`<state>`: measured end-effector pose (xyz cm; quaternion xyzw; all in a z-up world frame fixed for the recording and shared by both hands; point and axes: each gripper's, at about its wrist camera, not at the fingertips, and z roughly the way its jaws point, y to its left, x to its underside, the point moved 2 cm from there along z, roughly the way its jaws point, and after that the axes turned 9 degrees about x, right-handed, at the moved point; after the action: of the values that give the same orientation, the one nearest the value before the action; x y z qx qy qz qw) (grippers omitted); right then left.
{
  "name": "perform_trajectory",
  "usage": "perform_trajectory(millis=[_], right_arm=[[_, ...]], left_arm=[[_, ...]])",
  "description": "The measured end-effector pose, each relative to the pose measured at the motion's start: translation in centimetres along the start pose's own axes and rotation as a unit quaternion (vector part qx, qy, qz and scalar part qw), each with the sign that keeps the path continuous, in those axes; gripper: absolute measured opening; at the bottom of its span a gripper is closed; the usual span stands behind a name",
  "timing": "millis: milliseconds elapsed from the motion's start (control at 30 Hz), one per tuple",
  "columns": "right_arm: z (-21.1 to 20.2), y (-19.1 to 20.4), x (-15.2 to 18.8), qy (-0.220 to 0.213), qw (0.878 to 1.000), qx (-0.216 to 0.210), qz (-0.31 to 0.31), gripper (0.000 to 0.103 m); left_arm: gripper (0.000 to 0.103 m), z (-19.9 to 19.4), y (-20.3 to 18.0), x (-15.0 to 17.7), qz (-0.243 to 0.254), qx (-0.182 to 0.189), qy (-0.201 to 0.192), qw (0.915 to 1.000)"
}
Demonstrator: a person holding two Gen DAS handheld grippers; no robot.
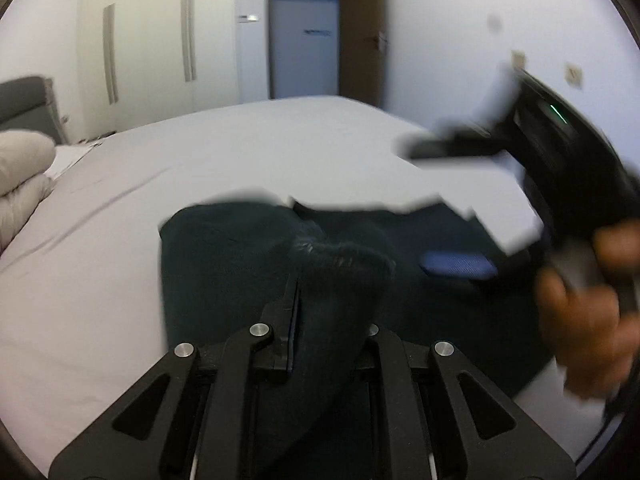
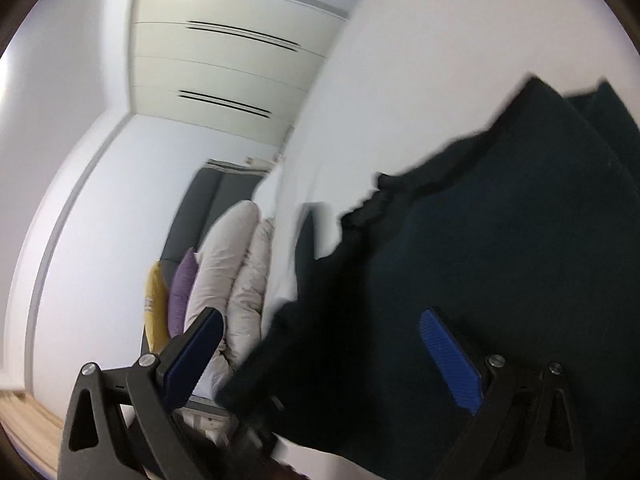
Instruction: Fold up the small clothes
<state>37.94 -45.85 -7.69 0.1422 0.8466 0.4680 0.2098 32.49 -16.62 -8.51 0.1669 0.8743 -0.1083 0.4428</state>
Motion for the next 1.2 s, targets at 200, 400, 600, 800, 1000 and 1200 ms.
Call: perform_trajectory(millis=[200, 400, 600, 800, 1000, 1200], right_arm=[[2.8, -0.4, 0.4, 0.035, 0.999, 0.015, -0.014, 0.096], [6.3, 2.6, 1.0, 0.102, 0.993, 0.023, -0.050, 0.081], [10.2, 4.4, 1.4, 0.145, 0.987, 0.036, -0.055, 0.081], [12.9, 5.7, 1.4, 0.144, 0.980, 0.089, -0.102, 0.029], [10.6, 5.2, 0.8, 0.088, 0.980, 0.122, -0.128, 0.014], [4.2, 4.4, -1.5, 0.026, 0.977, 0.144, -0.156, 0.014]], left_arm=[[0.011, 0.3, -0.5, 2.5, 0.050, -0.024, 0.001, 0.9985], [0.011, -2.7, 1.0, 2.9, 0.027, -0.025, -0.050, 0.9981], [0.011, -3.7, 0.6, 3.9, 0.066, -0.036, -0.052, 0.9958], [0.011, -3.8, 0.1, 4.2, 0.086, -0.045, -0.044, 0.9943], [0.011, -3.4, -1.4, 4.1, 0.114, -0.033, -0.037, 0.9923], [0.011, -3.1, -7.0, 2.7, 0.152, 0.006, -0.041, 0.9875]])
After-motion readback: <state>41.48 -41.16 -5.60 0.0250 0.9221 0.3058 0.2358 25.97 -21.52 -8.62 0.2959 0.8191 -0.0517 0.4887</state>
